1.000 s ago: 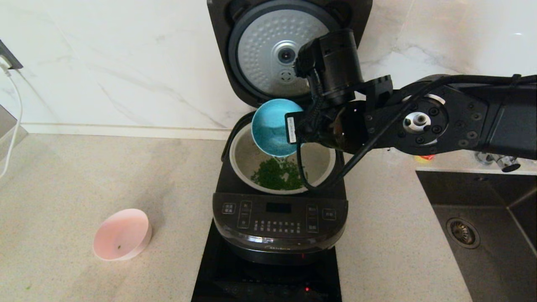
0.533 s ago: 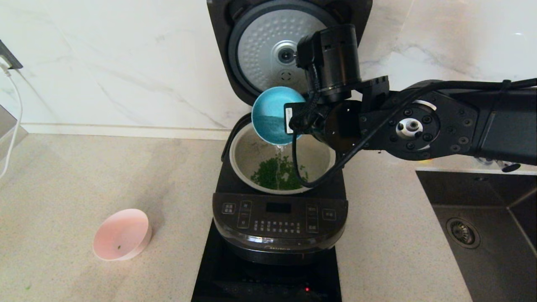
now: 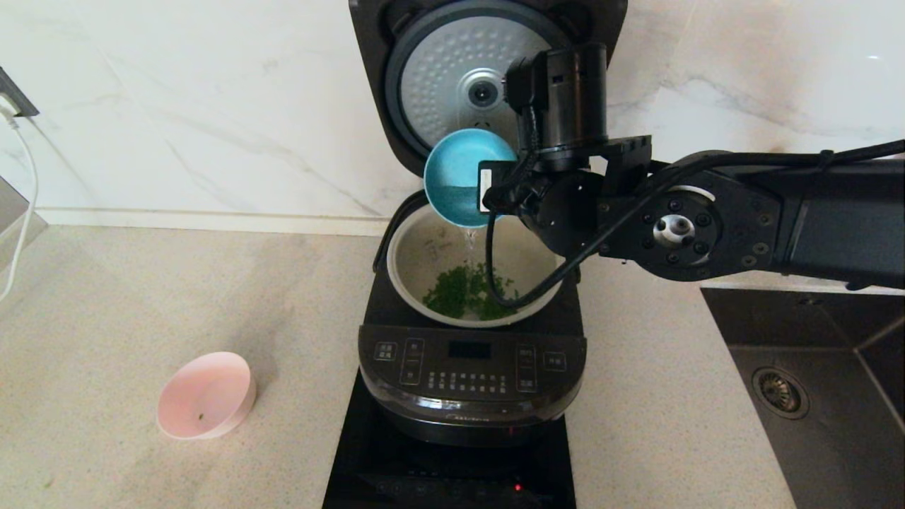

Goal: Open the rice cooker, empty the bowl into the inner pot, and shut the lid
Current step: Pour the water from the bowl into the rice cooker

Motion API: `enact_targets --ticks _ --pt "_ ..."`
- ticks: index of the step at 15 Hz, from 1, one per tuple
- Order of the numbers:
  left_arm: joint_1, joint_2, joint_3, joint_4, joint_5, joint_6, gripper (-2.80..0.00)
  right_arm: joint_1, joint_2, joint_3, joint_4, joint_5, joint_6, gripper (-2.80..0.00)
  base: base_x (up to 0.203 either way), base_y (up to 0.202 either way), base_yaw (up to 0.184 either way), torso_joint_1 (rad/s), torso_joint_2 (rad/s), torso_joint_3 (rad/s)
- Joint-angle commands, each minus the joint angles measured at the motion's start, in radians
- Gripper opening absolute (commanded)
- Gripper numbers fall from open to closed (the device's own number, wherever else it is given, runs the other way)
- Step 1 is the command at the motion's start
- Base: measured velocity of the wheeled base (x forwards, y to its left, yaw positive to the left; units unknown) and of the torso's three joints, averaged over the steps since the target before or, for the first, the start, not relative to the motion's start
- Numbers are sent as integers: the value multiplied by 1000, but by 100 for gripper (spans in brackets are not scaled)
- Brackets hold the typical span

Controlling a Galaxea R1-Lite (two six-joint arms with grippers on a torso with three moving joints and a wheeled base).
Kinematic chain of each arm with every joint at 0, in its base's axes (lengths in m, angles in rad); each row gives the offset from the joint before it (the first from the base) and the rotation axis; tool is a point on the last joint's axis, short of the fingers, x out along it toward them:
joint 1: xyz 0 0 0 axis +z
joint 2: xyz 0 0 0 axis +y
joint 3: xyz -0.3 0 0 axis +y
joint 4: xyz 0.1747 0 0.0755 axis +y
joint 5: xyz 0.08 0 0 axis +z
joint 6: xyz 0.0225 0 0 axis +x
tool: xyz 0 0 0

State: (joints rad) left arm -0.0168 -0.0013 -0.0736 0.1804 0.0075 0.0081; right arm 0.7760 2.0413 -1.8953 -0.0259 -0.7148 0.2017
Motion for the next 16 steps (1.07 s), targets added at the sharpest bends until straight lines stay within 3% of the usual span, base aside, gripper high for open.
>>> enact_targets --ticks 1,6,13,16 --pt "0 0 0 2 0 0 -280 -3 2 31 -59 -4 -17 -280 0 0 0 0 0 0" --pt "0 0 0 1 0 1 -280 -3 -3 113 -334 -20 -149 -280 0 0 0 0 0 0" --pt "0 0 0 1 0 0 -280 -3 -21 249 -545 -25 -183 -280 0 0 0 0 0 0" --pt "0 0 0 2 0 1 -280 -1 -14 327 -746 -25 -282 -280 0 0 0 0 0 0"
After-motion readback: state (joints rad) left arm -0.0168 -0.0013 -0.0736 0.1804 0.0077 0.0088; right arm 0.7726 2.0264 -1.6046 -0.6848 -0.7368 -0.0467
